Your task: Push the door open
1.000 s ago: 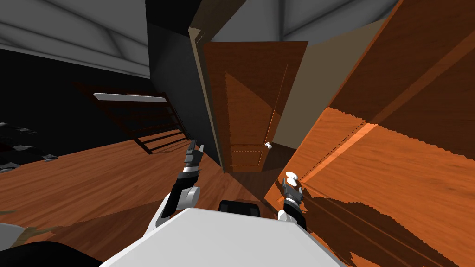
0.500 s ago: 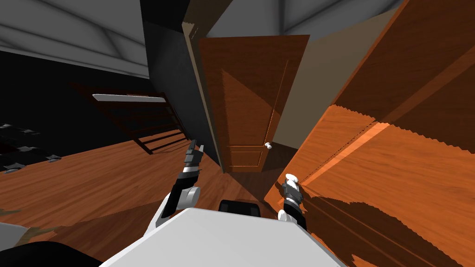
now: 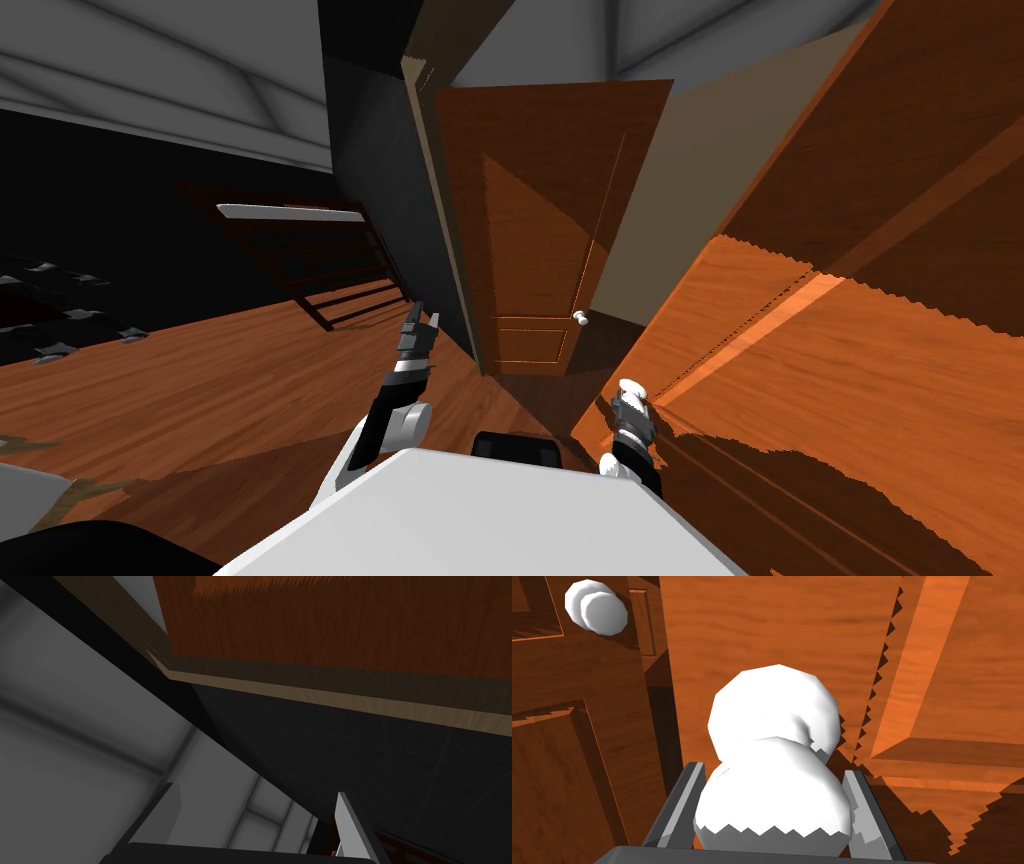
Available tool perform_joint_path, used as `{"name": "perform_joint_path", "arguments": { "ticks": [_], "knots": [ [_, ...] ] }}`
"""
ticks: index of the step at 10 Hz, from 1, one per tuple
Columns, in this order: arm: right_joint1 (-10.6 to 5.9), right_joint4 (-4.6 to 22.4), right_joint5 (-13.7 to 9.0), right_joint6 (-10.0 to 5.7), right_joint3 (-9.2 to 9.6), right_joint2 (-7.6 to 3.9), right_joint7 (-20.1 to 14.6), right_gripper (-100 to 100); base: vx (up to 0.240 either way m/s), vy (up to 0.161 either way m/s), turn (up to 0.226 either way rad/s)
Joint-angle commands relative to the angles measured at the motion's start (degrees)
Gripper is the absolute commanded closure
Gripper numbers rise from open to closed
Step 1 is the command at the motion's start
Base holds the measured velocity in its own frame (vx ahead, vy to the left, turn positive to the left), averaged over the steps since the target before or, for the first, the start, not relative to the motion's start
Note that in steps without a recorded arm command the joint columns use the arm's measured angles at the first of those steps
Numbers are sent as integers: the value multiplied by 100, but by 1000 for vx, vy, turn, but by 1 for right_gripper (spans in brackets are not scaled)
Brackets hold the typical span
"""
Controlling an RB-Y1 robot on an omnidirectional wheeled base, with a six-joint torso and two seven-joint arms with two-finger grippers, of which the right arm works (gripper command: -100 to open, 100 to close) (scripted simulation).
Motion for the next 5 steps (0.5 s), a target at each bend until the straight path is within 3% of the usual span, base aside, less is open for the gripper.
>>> {"name": "perform_joint_path", "arguments": {
  "ticks": [1,3,5],
  "knots": [
    [-135,41,-100,-133,-219,-14,113,100,145,-98,75],
    [-165,65,-137,-162,-287,-2,152,100,104,-78,44],
    [-269,149,-266,-261,-524,42,289,100,113,-73,73]
  ]
}}
